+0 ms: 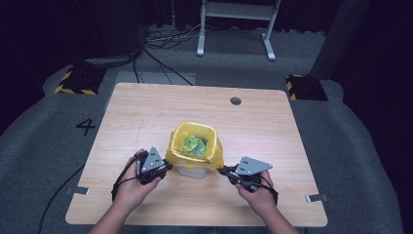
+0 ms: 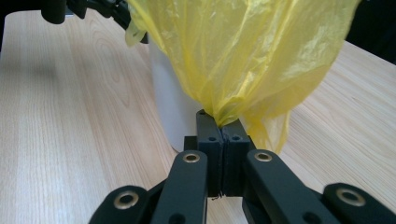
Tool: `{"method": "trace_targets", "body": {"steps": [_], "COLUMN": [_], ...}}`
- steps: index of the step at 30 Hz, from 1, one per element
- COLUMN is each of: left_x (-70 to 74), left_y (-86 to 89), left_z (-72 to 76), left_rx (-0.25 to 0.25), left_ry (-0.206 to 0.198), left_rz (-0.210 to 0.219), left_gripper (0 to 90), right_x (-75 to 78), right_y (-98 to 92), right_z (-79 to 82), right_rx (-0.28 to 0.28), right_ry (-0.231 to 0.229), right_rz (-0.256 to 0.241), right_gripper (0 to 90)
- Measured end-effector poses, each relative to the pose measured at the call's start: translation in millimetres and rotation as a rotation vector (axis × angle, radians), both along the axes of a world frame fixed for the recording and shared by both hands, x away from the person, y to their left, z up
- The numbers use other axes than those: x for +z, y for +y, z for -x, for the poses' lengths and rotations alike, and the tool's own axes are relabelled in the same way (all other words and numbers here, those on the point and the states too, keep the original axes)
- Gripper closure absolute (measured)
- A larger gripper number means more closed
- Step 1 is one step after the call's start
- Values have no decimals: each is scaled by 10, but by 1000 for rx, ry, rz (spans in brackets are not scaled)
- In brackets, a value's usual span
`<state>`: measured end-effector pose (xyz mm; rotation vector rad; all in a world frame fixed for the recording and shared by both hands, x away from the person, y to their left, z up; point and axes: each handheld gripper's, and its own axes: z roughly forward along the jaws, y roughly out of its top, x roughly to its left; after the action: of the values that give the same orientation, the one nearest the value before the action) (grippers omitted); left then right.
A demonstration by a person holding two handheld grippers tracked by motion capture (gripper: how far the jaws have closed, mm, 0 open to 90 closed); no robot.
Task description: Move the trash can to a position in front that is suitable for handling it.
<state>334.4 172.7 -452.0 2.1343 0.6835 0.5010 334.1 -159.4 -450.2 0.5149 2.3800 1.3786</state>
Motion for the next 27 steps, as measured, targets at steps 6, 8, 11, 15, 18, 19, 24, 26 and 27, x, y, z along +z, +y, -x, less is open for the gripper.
{"method": "trace_targets", "body": {"steps": [6,8,11,15,18,19,24,26,27], "left_x": [-36,-32,-24,-15,-12,-11,-21,-28,-32], "left_y": [-184,-283,-443,-667,-785,-814,-842,-795,-780], "left_z": [3,5,-2,-8,-1,1,10,6,6], "left_rx": [-50,-77,-110,-156,-176,-181,-142,-116,-107], "left_ry": [15,15,19,20,25,26,10,18,17], "left_rz": [-7,-10,-4,0,9,11,-3,-5,-5], "left_gripper": [805,804,798,793,787,781,577,472,433], "right_x": [34,44,58,53,42,38,25,17,8], "right_y": [-234,-316,-454,-638,-766,-802,-891,-893,-894], "right_z": [54,79,126,186,211,218,217,196,175], "right_rx": [-42,-61,-92,-149,-184,-195,-226,-250,-265], "right_ry": [-1,-7,-8,-18,-17,-13,-8,-8,-1], "right_rz": [-4,1,1,19,17,17,11,-6,-10], "right_gripper": [887,886,882,876,876,875,699,531,461]}}
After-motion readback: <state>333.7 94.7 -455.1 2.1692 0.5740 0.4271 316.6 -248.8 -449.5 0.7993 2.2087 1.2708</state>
